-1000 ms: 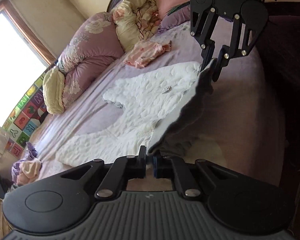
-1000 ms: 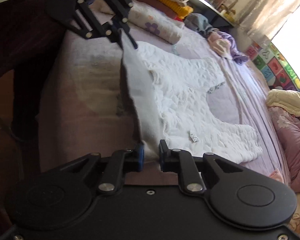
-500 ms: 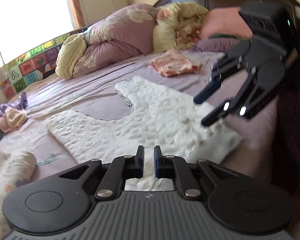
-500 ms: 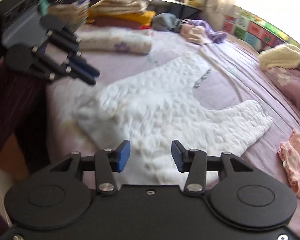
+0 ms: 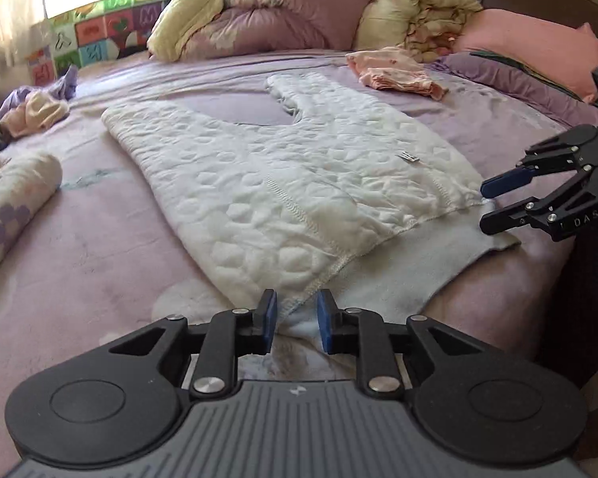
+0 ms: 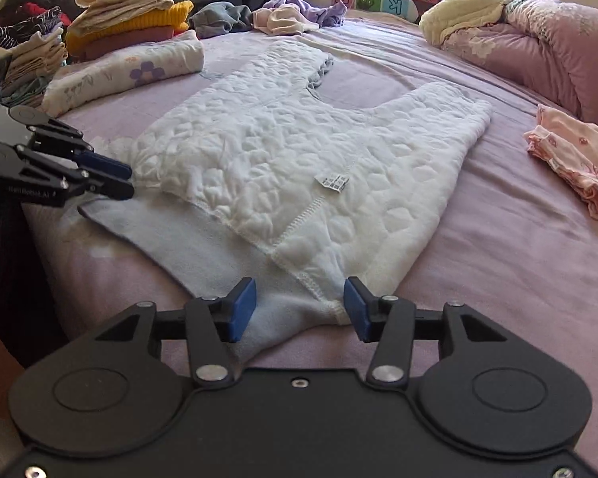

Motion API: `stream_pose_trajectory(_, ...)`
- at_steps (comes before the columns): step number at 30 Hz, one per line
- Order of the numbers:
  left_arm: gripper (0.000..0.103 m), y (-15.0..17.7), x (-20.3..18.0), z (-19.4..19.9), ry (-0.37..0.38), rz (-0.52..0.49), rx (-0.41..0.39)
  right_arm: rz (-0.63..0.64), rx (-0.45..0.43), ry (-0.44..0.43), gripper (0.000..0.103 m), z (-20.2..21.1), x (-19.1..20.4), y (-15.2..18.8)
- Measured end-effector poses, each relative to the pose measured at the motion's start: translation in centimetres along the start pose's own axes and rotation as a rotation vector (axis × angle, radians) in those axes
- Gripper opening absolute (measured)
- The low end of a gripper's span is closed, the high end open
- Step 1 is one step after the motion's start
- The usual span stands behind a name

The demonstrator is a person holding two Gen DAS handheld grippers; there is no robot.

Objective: Fold clothes

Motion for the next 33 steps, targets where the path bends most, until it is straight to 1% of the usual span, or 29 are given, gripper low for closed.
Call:
stream_pose_trajectory(1,0.021,-0.4,0.2,0.7,-0.015,0.015,-0.065,-0.016,-0.007,0.003,0.050,0.5,-0.1,-0.3)
stream_pose_trajectory(2,0.025,-0.6,0.5,1.2,-0.030,0.027,-0.115,-0.023,-0.032,0.009,0.051,1.2,0.0,-0.8)
stream_pose_trajectory(3,0.038,-0.5,0.7,0.9,-0.044,0.029,-0.135,-0.019,-0.056,0.010,0.052,1.6,0.3,-1.2)
stream_pose_trajectory(4,0.049,-0.1,1.0,-0.1,-0.045,0.027,-0.097,-0.008,-0.076,0.003,0.052,1.8,0.8,-1.7)
stream_pose_trajectory(5,0.056,0.9,1.2,-1.8,-0.029,0.008,0.002,0.010,-0.097,-0.010,0.052,1.9,1.5,-2.4)
stream_pose_trajectory(6,0.056,1.0,1.1,-1.8,-0.027,-0.009,-0.001,0.032,-0.107,-0.021,0.052,1.6,2.3,-3.0)
stream_pose_trajectory(8,0.056,0.3,1.3,-1.1,-0.030,0.013,0.016,0.084,-0.111,-0.041,0.052,0.7,4.1,-4.0)
stream_pose_trajectory(9,0.056,-0.2,1.5,-0.6,-0.038,0.021,0.003,0.106,-0.111,-0.057,0.052,0.2,5.0,-4.4)
stream_pose_trajectory(11,0.056,-1.4,2.2,0.6,-0.074,0.017,-0.079,0.125,-0.113,-0.090,0.052,-0.7,6.2,-5.0)
stream_pose_trajectory(14,0.056,-3.2,3.9,0.3,-0.123,0.006,-0.113,0.152,-0.100,-0.140,0.051,-2.1,7.6,-5.7)
stream_pose_trajectory(15,0.054,-3.9,4.7,-0.1,-0.130,0.002,-0.118,0.168,-0.093,-0.149,0.051,-2.7,8.1,-6.0)
stream_pose_trajectory(17,0.053,-6.0,6.2,-1.9,-0.133,-0.017,-0.119,0.195,-0.092,-0.157,0.051,-3.7,8.9,-6.8)
stream_pose_trajectory(18,0.048,-6.9,6.6,-2.7,-0.133,-0.033,-0.120,0.208,-0.093,-0.162,0.051,-4.2,9.2,-7.3)
stream_pose_trajectory(19,0.044,-7.6,7.0,-3.5,-0.132,-0.045,-0.122,0.218,-0.097,-0.168,0.051,-4.9,9.6,-7.9)
stream_pose_trajectory(21,0.032,-9.9,8.4,-5.8,-0.125,-0.067,-0.130,0.227,-0.112,-0.181,0.051,-6.2,10.1,-8.9)
stream_pose_trajectory(23,0.031,-12.3,10.4,-9.0,-0.128,-0.078,-0.121,0.207,-0.099,-0.215,0.051,-8.0,10.3,-9.2)
stream_pose_trajectory(24,0.031,-13.2,11.6,-10.7,-0.136,-0.080,-0.111,0.191,-0.082,-0.229,0.051,-8.9,10.2,-8.9)
stream_pose_trajectory(25,0.031,-14.1,12.7,-12.4,-0.145,-0.081,-0.100,0.183,-0.086,-0.235,0.051,-9.2,10.2,-8.5)
stream_pose_trajectory(27,0.031,-15.7,14.9,-15.4,-0.159,-0.082,-0.083,0.166,-0.120,-0.250,0.051,-9.4,9.9,-7.4)
stream_pose_trajectory(29,0.031,-17.0,17.5,-18.0,-0.170,-0.074,-0.072,0.148,-0.123,-0.270,0.051,-9.1,9.6,-7.2)
stream_pose_trajectory(30,0.031,-17.3,18.8,-19.4,-0.192,-0.077,-0.036,0.149,-0.110,-0.276,0.051,-9.0,9.6,-7.4)
stream_pose_trajectory(31,0.031,-17.6,20.3,-20.6,-0.201,-0.060,-0.004,0.159,-0.097,-0.279,0.051,-8.9,9.7,-7.6)
stream_pose_trajectory(32,0.032,-17.7,22.1,-21.4,-0.183,-0.001,0.019,0.169,-0.088,-0.283,0.052,-8.8,9.7,-7.6)
stream_pose_trajectory(33,0.031,-18.1,23.4,-21.9,-0.181,0.041,0.024,0.171,-0.086,-0.291,0.052,-8.7,9.6,-7.5)
Point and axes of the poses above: each gripper's, at about its wrist camera, not at the fingertips, and z roughly against the way its jaws point, x to its left, y to its underside, the point moved 4 cm from there along -z, roughly the way its jaws point, and after that the axes turned 3 degrees about -z, right-handed, at the moved point
